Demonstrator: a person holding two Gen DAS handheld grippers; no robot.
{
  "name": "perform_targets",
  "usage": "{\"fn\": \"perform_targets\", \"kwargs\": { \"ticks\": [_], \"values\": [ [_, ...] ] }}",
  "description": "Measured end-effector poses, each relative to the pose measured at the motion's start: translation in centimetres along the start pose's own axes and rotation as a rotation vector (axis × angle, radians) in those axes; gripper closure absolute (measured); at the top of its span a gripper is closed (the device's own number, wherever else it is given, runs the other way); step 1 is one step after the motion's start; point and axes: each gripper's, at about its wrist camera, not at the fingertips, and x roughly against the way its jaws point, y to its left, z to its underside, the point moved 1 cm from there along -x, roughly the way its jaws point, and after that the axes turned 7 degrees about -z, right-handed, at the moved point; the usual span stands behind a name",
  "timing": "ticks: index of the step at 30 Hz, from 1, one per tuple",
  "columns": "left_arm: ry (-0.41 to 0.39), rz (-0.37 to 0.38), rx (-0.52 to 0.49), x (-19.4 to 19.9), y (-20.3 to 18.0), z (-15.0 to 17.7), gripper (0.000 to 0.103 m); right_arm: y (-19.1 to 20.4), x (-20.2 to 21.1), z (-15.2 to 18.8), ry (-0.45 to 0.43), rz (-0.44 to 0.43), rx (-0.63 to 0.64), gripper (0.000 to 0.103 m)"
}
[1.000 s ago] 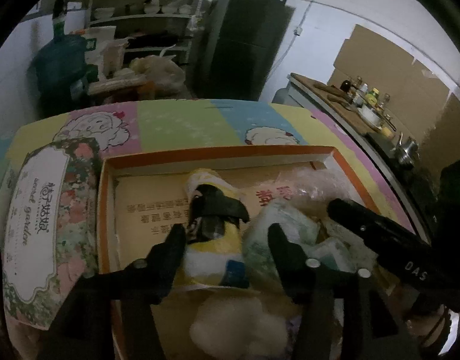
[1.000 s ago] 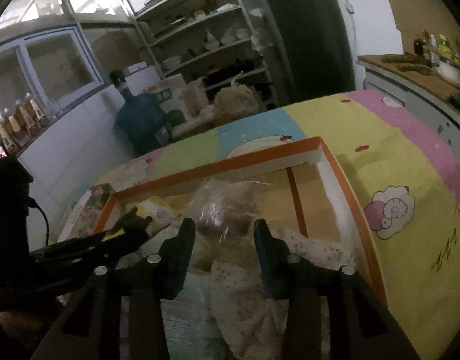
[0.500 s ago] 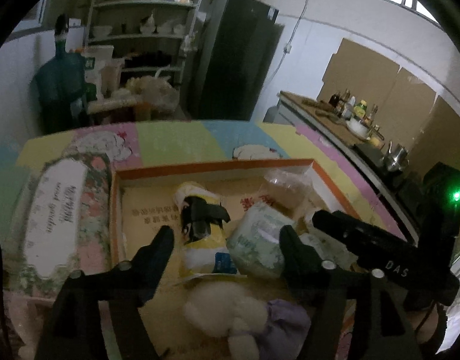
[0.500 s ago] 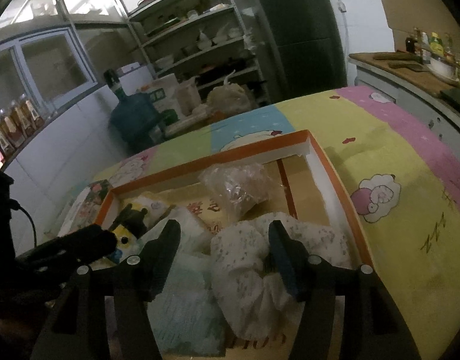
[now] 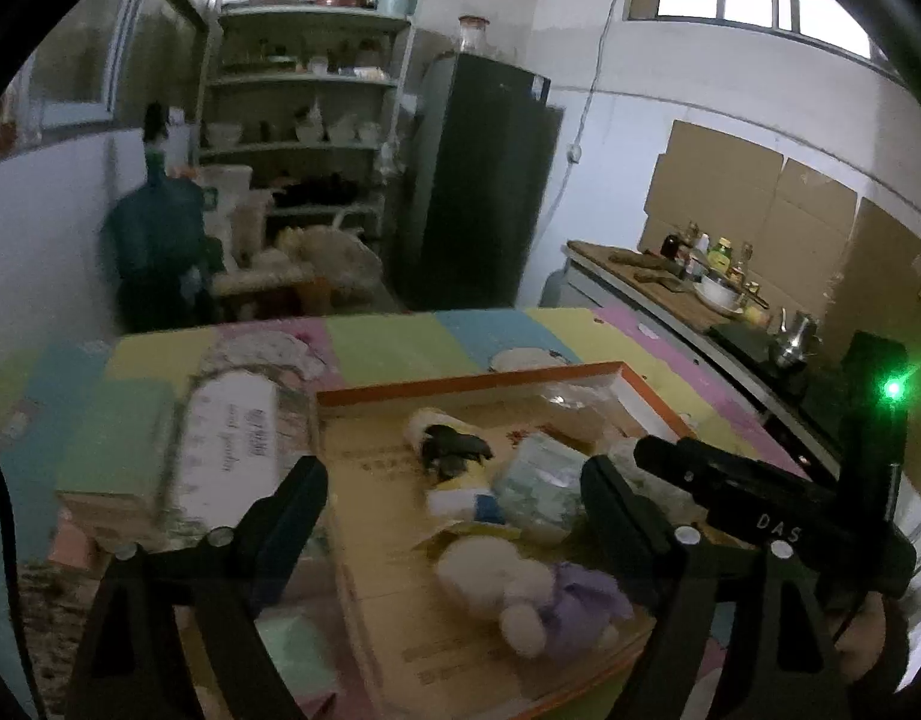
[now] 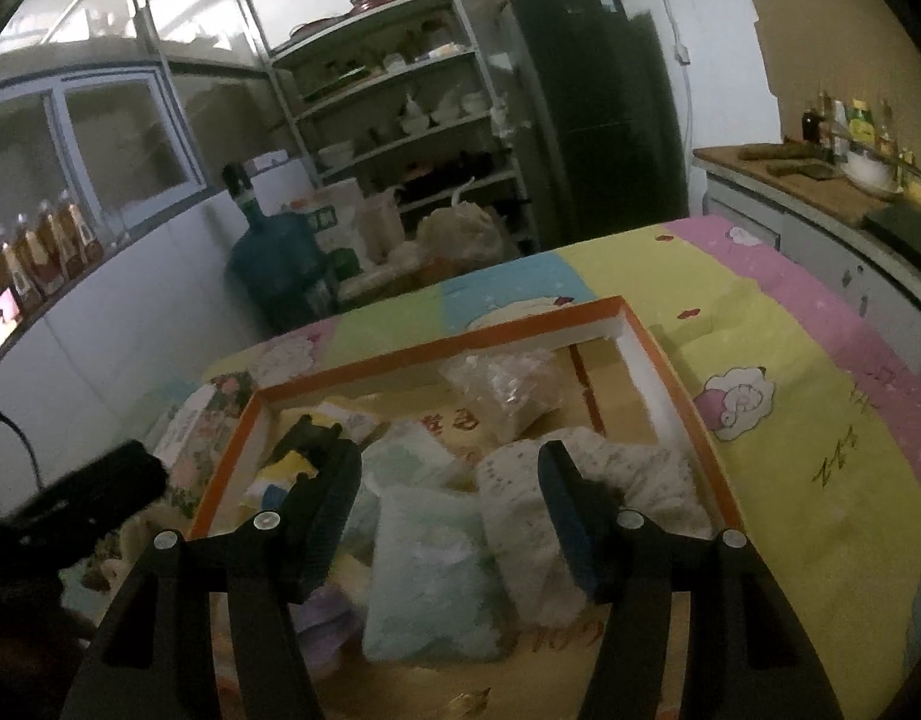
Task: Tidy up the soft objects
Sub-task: 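Withdraw both grippers from the tray back toward the pile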
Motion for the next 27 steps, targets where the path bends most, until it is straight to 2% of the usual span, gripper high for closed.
{"fn": "perform_targets", "kwargs": {
  "ticks": [6, 15, 20, 27],
  "values": [
    [-0.039, 0.038, -0.01, 2.6, 1.5, 0.9, 0.006, 1.9, 0.7, 0.7, -0.024, 0.017, 0.024, 0.04],
    [-0.097, -0.049, -0.059, 6.7, 3.8, 2.6, 0.005, 6.0, 1.6, 0.8, -0.14, -0.02, 0.037, 0.04],
    [-0.144, -0.115, -0.027, 8.9, 6.1, 3.2, 0.005, 8.9, 1.4, 1.2, -0.15, -0.037, 0.086, 0.04],
    [-0.17, -0.117, 0.053, 10.9, 9.5, 4.3, 0.005, 12.1, 0.9, 2.2, -0.139, -0.06, 0.116, 0.04]
  ]
}}
